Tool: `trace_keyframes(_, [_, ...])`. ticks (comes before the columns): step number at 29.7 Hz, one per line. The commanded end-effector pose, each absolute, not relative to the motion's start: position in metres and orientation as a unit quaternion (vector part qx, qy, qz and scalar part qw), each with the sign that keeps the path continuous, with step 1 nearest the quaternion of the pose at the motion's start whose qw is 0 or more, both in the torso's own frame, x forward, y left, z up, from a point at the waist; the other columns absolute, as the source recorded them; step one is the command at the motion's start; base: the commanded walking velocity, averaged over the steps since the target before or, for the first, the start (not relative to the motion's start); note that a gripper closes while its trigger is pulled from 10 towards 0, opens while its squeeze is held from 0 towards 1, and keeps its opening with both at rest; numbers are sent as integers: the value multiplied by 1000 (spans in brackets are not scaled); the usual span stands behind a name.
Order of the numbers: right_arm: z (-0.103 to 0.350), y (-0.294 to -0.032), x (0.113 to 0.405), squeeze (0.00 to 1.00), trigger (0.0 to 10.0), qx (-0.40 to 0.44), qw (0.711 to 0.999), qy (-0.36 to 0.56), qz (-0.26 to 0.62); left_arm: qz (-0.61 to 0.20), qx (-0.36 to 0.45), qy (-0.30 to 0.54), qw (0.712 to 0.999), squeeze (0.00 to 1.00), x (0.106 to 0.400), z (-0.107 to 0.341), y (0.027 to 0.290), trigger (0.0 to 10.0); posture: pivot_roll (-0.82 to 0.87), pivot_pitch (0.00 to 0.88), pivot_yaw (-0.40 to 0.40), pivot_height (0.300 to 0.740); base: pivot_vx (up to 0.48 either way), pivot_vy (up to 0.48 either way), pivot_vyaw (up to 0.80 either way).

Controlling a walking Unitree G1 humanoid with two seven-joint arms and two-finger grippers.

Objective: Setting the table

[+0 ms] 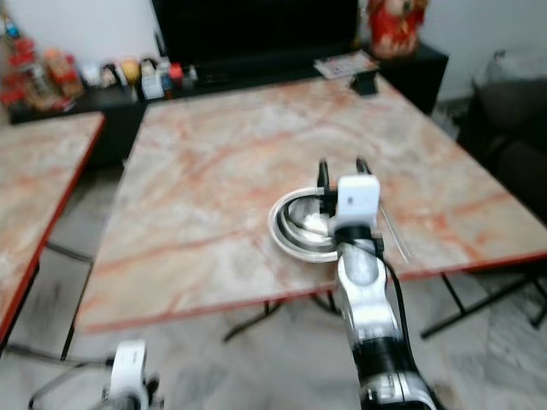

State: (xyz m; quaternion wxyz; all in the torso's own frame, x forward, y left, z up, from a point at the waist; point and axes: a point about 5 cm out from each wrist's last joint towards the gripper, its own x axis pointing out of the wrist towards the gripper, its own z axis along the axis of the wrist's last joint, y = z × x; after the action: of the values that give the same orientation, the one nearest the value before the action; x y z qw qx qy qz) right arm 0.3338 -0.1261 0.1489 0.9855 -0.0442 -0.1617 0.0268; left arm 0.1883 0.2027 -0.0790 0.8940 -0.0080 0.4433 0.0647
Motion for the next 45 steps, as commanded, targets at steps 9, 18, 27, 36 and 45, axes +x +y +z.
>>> trace_keyframes(9, [155, -132, 336, 0, 10000, -47, 984, -169, 14, 65, -8, 450, 890, 0, 185, -81, 202, 10000, -215, 0, 100, 740, 0, 480, 0])
trace_keyframes(18, [145, -129, 332, 0, 10000, -45, 988, -149, 13, 72, -12, 448, 891, 0, 186, -80, 204, 10000, -197, 0, 102, 740, 0, 480, 0])
trace_keyframes(27, [144, -125, 333, 0, 10000, -39, 988, -145, 22, 72, -8, 449, 891, 0, 187, -80, 206, 10000, -187, 0, 110, 740, 0, 480, 0])
trace_keyframes(36, [146, -121, 334, 0, 10000, -41, 988, -146, 37, 72, -10, 447, 892, 0, 188, -79, 204, 10000, -201, 0, 105, 740, 0, 480, 0])
trace_keyframes(45, [145, -120, 333, 0, 10000, -42, 988, -143, 44, 71, -8, 447, 892, 0, 187, -80, 204, 10000, -202, 0, 103, 740, 0, 392, 0])
